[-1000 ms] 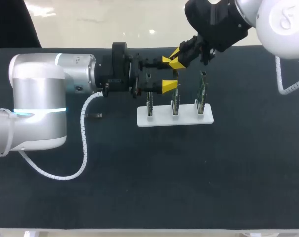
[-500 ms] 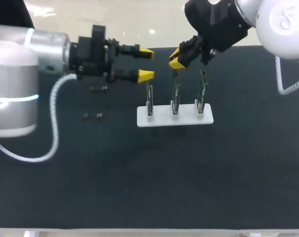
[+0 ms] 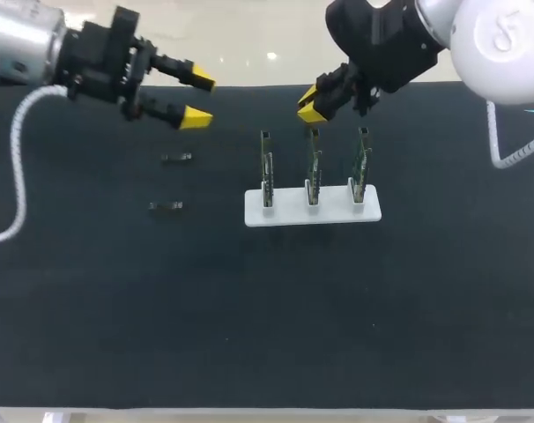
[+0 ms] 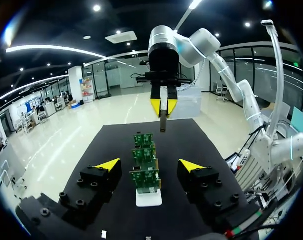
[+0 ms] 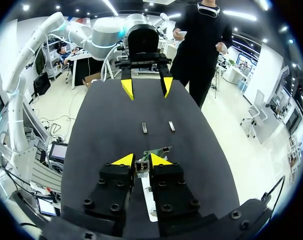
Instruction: Pick up the optical module with the left hand, and insert it into the network port with the right hand.
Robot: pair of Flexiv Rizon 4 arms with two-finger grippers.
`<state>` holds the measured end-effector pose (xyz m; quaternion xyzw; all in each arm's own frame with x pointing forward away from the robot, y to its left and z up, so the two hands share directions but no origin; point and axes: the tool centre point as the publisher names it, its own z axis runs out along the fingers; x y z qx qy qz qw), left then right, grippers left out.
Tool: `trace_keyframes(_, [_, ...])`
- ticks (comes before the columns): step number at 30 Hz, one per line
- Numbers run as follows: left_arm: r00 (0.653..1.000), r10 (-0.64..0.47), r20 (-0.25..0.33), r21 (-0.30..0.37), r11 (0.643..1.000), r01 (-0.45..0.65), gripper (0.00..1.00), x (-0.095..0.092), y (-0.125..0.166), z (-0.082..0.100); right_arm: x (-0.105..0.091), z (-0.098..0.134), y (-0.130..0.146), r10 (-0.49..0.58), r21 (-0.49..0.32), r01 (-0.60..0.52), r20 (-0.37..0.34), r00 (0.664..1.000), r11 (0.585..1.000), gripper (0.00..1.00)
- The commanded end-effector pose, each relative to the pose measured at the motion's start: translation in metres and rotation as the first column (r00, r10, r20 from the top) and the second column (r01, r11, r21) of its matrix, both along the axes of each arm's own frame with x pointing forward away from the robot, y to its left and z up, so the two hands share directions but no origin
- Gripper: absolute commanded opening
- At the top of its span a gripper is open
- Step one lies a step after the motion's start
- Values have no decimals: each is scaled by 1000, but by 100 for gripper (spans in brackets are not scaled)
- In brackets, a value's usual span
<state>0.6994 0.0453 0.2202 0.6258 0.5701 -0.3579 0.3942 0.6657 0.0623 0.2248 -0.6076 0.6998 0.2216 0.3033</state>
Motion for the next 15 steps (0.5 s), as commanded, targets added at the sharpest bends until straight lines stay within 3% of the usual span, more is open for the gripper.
trace_keyframes(1, [999,-35,-4,40,999,35,100,3,20,5,3,-2,5,4,6,-4,-2,1000,1000,0])
trace_keyframes(7, [998,-68,9,71,995,67,100,9,42,-2,3,-1,9,15,14,-15,-7,1000,1000,0])
trace_keyframes(15, [998,-58,7,63,996,57,100,14,46,-2,6,0,13,25,20,-25,-12,1000,999,0])
